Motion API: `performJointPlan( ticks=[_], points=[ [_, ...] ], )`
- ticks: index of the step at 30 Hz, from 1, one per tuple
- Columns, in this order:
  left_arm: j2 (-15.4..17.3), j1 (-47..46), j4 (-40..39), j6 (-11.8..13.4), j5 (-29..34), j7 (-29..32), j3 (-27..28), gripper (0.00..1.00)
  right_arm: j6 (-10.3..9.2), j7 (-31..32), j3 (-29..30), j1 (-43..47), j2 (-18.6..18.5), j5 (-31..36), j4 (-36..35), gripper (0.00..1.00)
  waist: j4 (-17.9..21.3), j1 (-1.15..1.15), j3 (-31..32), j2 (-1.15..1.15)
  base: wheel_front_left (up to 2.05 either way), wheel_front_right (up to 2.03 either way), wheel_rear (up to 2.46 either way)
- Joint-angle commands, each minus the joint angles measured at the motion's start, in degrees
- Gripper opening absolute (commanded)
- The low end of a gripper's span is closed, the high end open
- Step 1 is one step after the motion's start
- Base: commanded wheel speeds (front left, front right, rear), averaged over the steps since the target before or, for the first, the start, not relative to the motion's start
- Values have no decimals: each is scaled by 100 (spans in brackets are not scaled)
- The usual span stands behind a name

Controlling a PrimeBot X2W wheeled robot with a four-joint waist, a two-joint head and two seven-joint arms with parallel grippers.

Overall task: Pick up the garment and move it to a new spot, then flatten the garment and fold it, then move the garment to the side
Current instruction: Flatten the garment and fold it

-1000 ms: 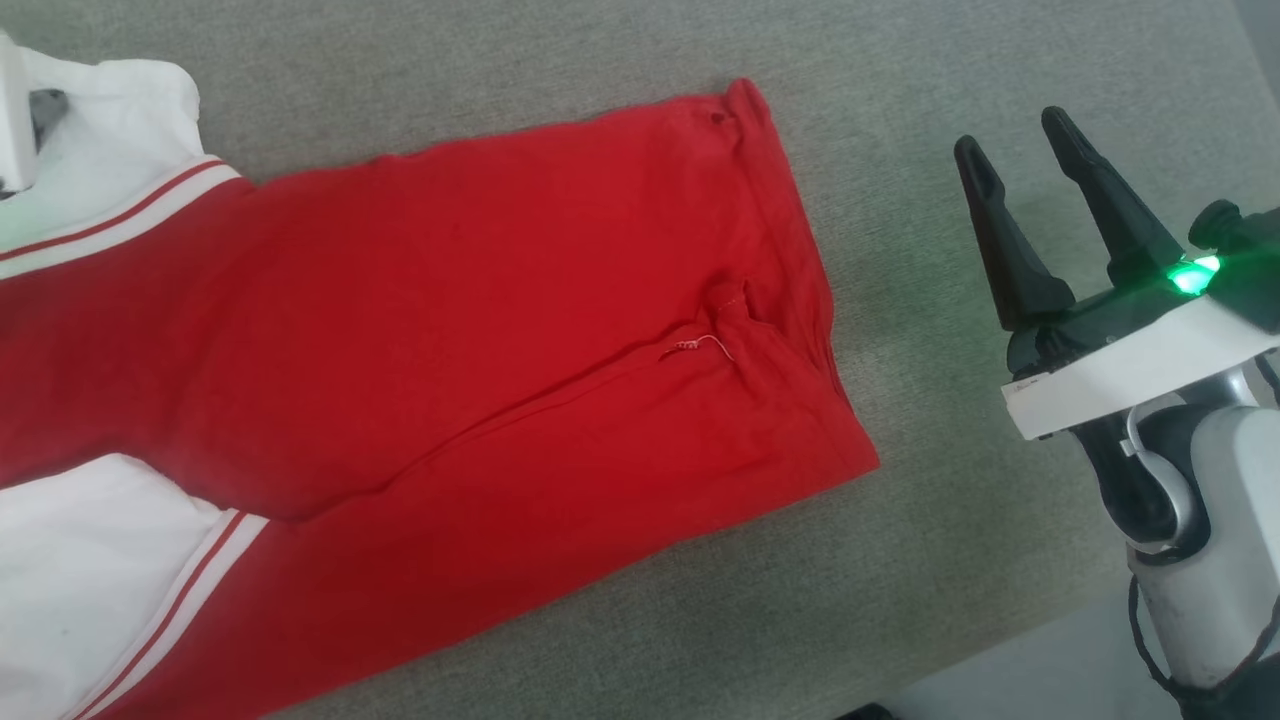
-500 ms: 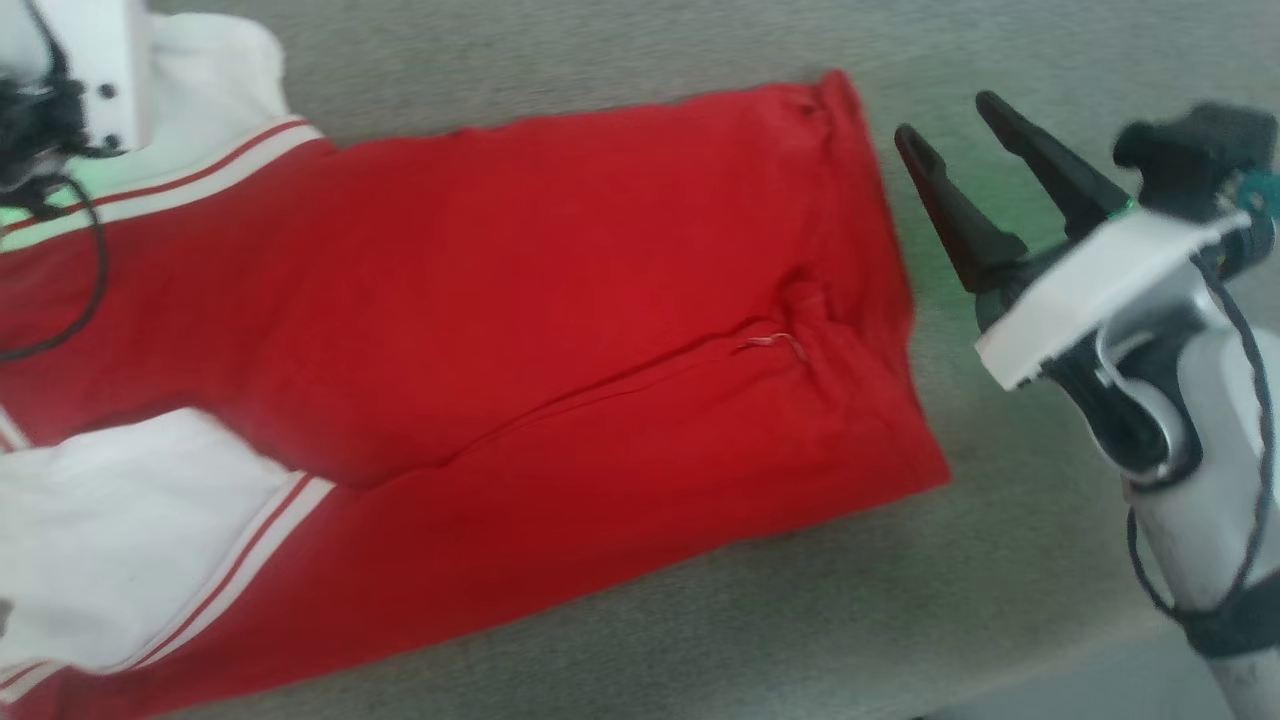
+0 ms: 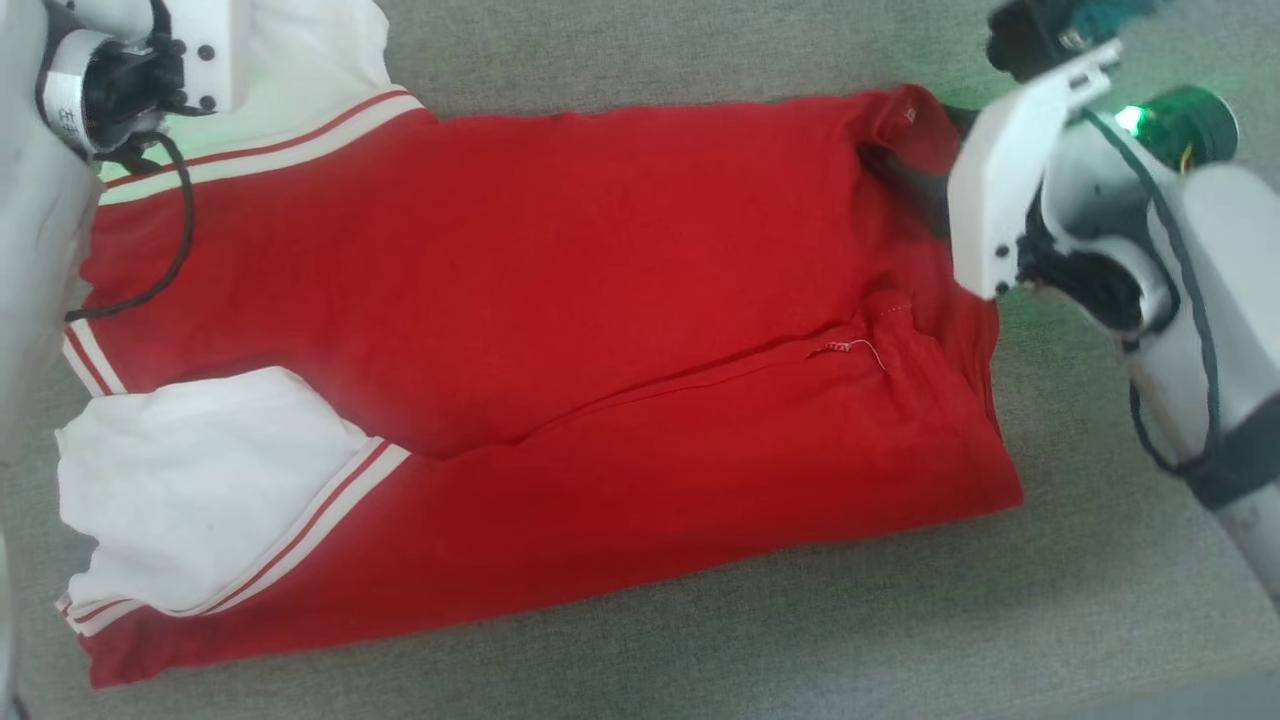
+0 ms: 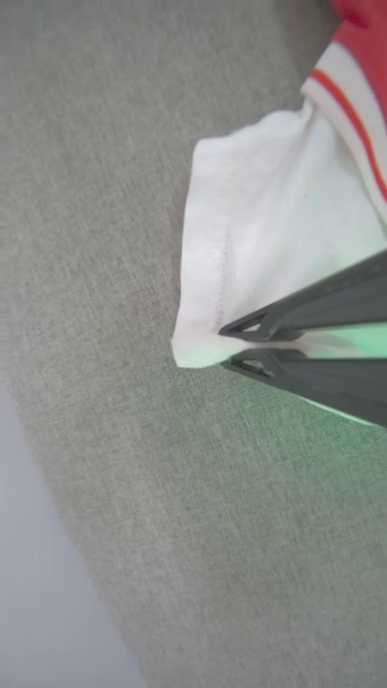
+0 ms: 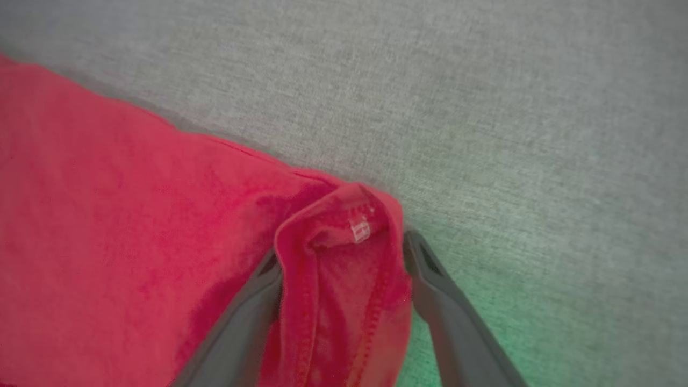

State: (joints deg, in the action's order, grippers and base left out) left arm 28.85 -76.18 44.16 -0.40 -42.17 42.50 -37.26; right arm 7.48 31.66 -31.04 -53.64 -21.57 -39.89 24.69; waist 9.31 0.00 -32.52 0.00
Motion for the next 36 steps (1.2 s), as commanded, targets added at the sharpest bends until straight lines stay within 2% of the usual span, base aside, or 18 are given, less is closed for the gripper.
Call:
performJointPlan(
  ticks=[1,3,10,17,23,27,30,36],
  points=[
    [-21,-99,88,-46,53,-115,-18,0,1,389,-309,106,122,-137,353,0,-17,0,19,0,0,0,0],
    [-80,-150,204,-86,35,-200,-17,0,0,631,-521,-78,96,-146,570,0,-46,0,43,0,0,0,0],
    [-261,-315,520,-248,-10,-328,-56,0,-5,773,-814,-594,-63,-386,750,0,-199,0,215,0,0,0,0],
    [-375,-343,553,-340,-125,-21,-131,0,-4,639,-884,-625,-525,-569,412,0,-447,0,533,0,0,0,0],
    [-302,-119,69,-306,-86,298,-292,0,-5,673,-767,-420,-1051,-655,-75,0,-711,0,843,0,0,0,0],
    [-161,56,-397,-231,-37,493,-389,0,-4,762,-647,-221,-1281,-734,-424,0,-847,0,993,0,0,0,0],
    [33,322,-1020,-72,-35,707,-441,0,-4,863,-492,44,-1504,-783,-766,0,-962,0,1121,0,0,0,0],
    [602,1125,-2735,537,-90,1273,-491,0,-4,1073,-34,684,-1800,-836,-1429,0,-1133,0,1295,0,0,0,0]
  ],
)
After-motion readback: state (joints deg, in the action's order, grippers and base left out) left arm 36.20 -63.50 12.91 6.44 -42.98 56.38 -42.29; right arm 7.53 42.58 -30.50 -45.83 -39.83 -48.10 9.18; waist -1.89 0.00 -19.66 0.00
